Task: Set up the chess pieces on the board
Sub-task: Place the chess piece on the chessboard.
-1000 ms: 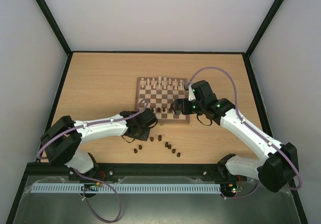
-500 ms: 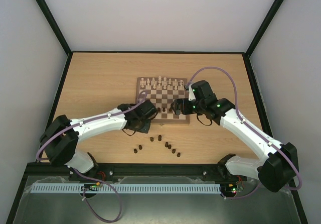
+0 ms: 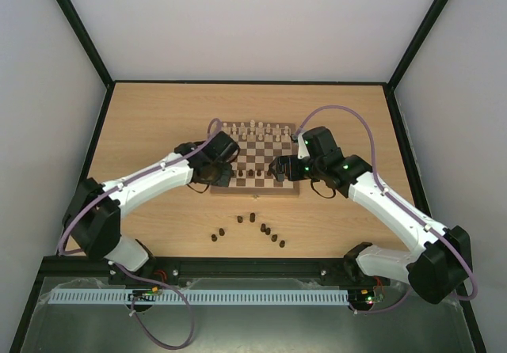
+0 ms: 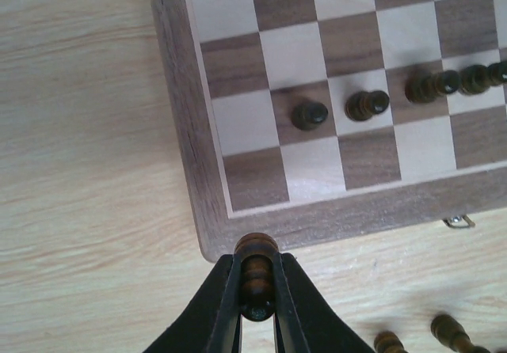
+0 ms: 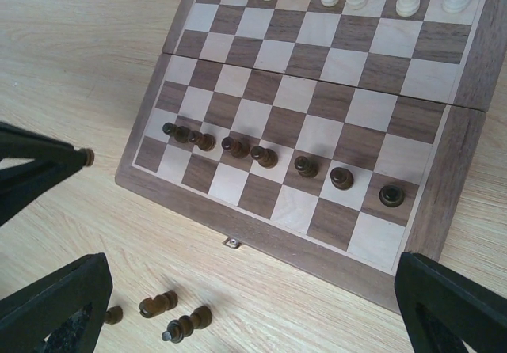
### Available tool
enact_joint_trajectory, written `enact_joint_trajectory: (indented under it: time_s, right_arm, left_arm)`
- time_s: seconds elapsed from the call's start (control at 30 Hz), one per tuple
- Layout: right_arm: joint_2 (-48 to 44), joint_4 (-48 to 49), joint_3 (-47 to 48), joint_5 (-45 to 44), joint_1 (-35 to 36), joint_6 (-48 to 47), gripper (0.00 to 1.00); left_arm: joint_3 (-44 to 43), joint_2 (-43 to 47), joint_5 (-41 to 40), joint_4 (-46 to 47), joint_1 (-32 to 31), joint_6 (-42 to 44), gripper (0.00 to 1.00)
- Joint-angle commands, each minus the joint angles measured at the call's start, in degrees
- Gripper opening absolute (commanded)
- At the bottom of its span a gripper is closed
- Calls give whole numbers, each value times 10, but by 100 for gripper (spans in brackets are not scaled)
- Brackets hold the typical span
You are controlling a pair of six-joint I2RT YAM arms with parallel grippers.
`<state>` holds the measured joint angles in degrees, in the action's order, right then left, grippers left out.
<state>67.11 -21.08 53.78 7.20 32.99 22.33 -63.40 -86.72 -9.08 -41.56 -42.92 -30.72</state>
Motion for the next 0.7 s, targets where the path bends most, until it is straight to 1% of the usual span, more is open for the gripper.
enact_joint_trajectory:
  time_s: [0.0, 0.33, 0.67]
  right_arm:
    - [-16, -1, -7, 11, 0, -1, 99]
    - [-17, 0, -7, 15, 0, -1, 99]
    - [-10, 3, -7, 19, 0, -1, 99]
  left_arm:
    - [-25, -25, -5, -13, 23, 27, 6]
    - [-81, -106, -9, -4, 32, 46, 6]
    - [-82, -138, -9, 15, 42, 60, 6]
